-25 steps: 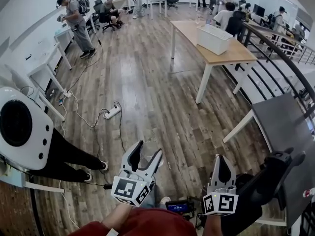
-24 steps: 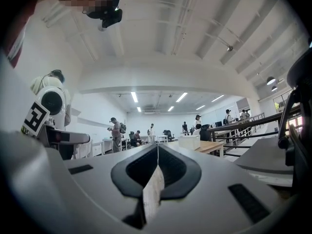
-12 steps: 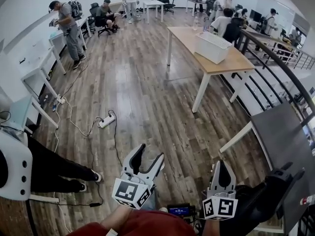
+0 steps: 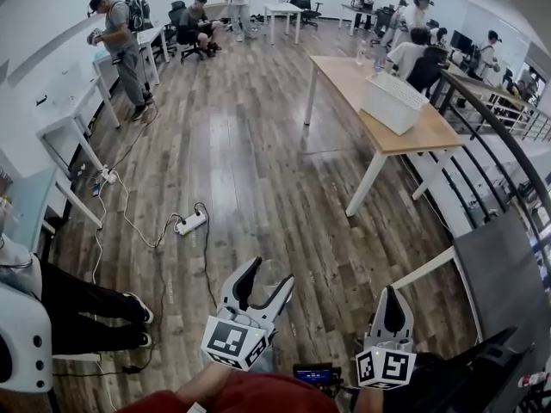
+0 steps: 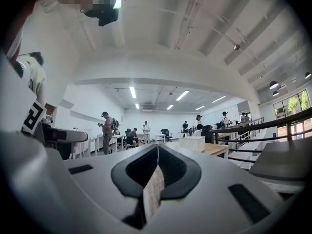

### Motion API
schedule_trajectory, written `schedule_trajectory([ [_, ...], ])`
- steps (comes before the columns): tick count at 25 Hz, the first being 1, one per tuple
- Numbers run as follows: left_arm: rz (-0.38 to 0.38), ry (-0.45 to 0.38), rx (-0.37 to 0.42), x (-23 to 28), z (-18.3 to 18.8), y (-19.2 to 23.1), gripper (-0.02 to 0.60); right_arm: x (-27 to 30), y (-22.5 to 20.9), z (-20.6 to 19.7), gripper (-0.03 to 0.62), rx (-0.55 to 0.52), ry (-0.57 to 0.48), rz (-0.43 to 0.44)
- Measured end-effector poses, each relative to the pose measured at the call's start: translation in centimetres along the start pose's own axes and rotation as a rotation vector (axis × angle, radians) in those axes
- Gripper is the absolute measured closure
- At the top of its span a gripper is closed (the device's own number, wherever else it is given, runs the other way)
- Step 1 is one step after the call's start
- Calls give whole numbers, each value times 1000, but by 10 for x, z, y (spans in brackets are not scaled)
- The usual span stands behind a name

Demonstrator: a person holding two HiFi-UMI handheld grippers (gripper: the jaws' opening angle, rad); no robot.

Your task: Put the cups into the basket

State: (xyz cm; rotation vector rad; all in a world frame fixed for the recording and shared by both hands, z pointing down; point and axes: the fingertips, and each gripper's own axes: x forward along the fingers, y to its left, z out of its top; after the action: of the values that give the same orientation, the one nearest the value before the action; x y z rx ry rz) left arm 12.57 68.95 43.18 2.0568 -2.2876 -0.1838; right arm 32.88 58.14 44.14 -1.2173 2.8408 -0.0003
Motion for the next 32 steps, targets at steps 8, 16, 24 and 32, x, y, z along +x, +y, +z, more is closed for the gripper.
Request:
schedule_trajectory([
  [8,8,-4,-17,37,10,61,298,70,25,2,582,-28,10,3],
  [16,-10,-15,-12,69,18,102,298,117,39,3,582,-35,-6,-16],
  [24,-11,-7,-16,106,20,113,298,157,24,-1,582,8,-3,-13],
  [32,-1,-14,-31,165,23,111,298,212,-17,2,582,61,-9,16],
])
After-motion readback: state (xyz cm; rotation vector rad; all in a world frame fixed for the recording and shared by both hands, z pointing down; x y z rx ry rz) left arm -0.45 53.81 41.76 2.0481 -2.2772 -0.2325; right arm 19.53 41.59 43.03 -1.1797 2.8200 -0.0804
